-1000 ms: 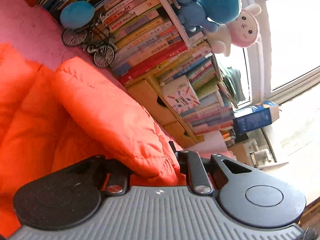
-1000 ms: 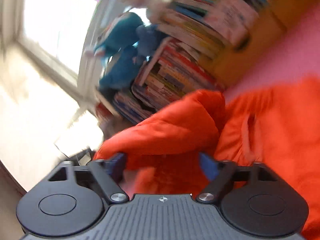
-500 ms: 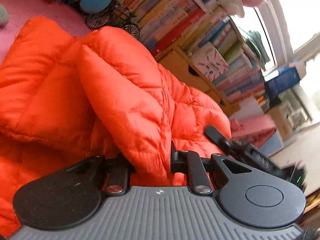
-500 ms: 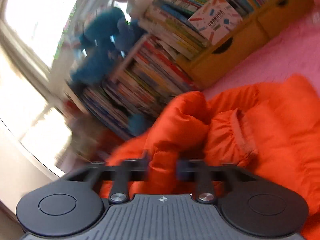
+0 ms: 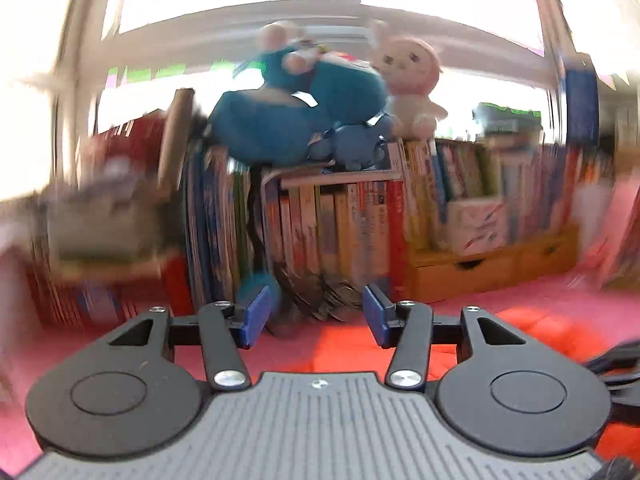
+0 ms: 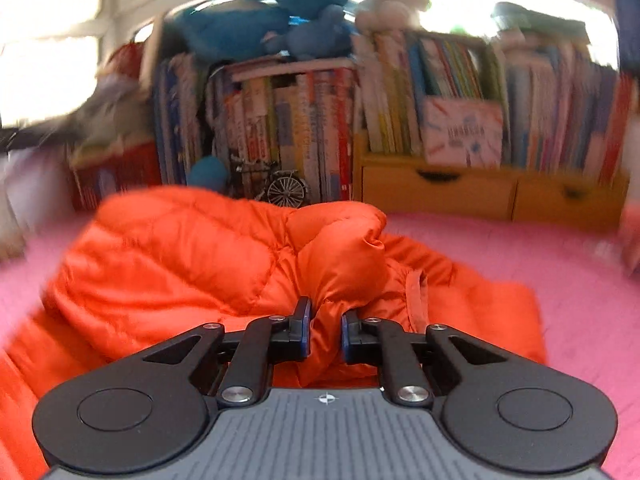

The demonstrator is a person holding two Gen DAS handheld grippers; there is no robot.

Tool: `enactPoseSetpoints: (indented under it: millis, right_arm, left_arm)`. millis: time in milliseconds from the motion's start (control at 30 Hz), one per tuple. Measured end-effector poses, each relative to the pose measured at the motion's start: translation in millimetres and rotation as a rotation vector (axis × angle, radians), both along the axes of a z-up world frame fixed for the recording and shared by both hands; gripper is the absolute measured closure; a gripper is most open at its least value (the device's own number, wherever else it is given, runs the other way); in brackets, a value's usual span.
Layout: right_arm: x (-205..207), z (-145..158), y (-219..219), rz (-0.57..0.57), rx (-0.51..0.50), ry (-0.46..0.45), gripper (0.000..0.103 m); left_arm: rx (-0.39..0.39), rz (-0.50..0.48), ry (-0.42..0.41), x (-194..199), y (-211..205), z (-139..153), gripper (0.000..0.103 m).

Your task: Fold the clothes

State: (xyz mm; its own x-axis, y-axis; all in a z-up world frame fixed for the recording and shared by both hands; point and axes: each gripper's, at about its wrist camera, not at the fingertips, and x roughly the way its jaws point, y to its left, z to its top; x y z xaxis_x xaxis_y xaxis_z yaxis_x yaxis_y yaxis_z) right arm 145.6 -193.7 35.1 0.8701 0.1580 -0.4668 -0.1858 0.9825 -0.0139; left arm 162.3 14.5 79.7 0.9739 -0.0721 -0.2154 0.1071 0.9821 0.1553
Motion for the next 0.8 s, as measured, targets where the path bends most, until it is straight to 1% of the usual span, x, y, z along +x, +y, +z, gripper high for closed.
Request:
enactPoseSetpoints:
  millis: [33,67,133,200,233,267,333,400,433,467,500,567,600,633,667,733,767,800]
  right_arm:
    - [-4,-1,7,0.006,-0.061,-0.023,0.087]
    - [-7,-3,13,0.011,-0.117,-0.042,0.087]
    - [-14,-8,20,0.013,-0.225,-0.079,0.085]
    - [-21,-12,23,0.008,-0.328,-0.113,0.08]
    - [-24,-13,23,0.004,-0.366,-0.124,0.071]
    - [-28,-13,23,-0.003,-0.402,-0.14,0.059]
    - [-38,-8,21,-0.029,-0.445,-0.188,0.046]
    - [-45,4,21,-0.043,-0.45,-0.252,0.044]
    - [-47,10,23,-0.048,-0.447,-0.286,0.041]
    - [-46,14,30,-0.041,-0.442,-0.317,0.036]
    - [-45,17,37,-0.032,-0.436,-0.344,0.034]
    - [-35,13,58,0.019,-0.423,-0.34,0.034]
    - [-29,6,69,0.044,-0.42,-0.329,0.034]
    - [-22,-2,79,0.058,-0.426,-0.311,0.034]
    - [-14,-12,85,0.056,-0.454,-0.291,0.034]
    - [1,-31,97,0.051,-0.51,-0.25,0.035]
    - [7,-38,95,0.03,-0.537,-0.236,0.035]
    - [9,-42,91,0.011,-0.548,-0.224,0.035]
  left_arm:
    - [0.044,0.006,0.022,9,-9,-10,0.054]
    - [0.071,0.007,0.057,16,-14,-22,0.054]
    - [0.098,0.007,0.131,23,-16,-48,0.052]
    - [0.134,0.015,0.146,19,-17,-69,0.052]
    - [0.153,0.015,0.134,14,-18,-77,0.052]
    - [0.162,0.014,0.128,10,-18,-81,0.053]
    - [0.159,0.011,0.127,6,-17,-84,0.053]
    - [0.14,0.009,0.133,7,-14,-84,0.053]
    - [0.127,0.01,0.141,11,-13,-85,0.053]
    - [0.116,0.011,0.148,14,-14,-85,0.053]
    - [0.105,0.013,0.155,17,-14,-85,0.051]
    - [0.088,0.017,0.164,19,-11,-87,0.046]
    - [0.078,0.02,0.168,19,-8,-87,0.045]
    - [0.067,0.026,0.175,20,-5,-88,0.041]
    - [0.056,0.034,0.184,22,-3,-89,0.037]
    - [0.027,0.039,0.204,27,4,-90,0.033]
    - [0.011,0.039,0.215,29,7,-91,0.03]
    - [-0.004,0.039,0.225,32,10,-91,0.03]
